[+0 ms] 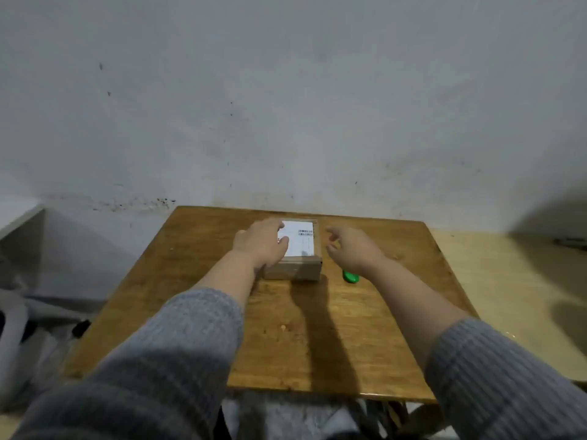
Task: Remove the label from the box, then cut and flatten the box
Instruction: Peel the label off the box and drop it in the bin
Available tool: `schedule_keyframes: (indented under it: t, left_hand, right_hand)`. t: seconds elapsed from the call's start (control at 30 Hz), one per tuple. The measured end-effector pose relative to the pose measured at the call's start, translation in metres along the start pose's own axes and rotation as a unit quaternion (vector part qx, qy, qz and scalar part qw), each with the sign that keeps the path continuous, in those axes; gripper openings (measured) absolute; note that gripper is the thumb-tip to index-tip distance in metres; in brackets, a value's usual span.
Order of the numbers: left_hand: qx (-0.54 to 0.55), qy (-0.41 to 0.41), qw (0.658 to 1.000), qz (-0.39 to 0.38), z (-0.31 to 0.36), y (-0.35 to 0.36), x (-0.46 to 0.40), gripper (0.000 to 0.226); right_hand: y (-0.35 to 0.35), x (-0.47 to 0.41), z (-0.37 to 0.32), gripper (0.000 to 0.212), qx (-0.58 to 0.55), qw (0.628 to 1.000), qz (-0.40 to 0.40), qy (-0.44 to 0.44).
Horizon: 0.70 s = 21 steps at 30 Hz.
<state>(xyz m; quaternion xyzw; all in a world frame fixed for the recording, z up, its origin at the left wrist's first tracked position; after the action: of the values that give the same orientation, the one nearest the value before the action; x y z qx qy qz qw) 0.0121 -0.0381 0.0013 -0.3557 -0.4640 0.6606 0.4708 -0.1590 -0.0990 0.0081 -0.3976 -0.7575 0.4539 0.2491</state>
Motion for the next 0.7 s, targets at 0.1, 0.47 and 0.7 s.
schedule_keyframes:
  t: [0.1, 0.47, 0.7]
  left_hand:
    - [-0.007, -0.01, 0.999, -0.035, -0.011, 0.021, -0.018, 0.046]
    - [0.014, 0.041, 0.996, -0.076, -0.056, 0.086, -0.092, 0.063]
    - [0.037, 0.035, 0.995, -0.088, -0.062, 0.111, -0.1, 0.075]
  right_hand:
    - [0.016, -0.02, 0.009, 0.042, -0.019, 1.0, 0.001, 0.022]
    - [0.07, -0.123, 0.042, 0.024, -0.078, 0.99, 0.059, 0.1]
    - [0.082, -0.161, 0.049, 0.016, -0.074, 0.986, 0.096, 0.117]
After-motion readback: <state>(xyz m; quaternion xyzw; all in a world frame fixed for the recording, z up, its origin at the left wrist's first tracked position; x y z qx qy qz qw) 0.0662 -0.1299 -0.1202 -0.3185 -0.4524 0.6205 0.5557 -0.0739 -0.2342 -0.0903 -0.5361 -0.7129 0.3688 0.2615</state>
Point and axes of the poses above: each hand's wrist, its own x-axis away from the middle knuckle, its own y-axis out of the palm, z = x × y, the point moved 4 cm from there along -x, towards the middle knuckle, and after that the axes turned 1 degree about -x, right-handed, at the moved point
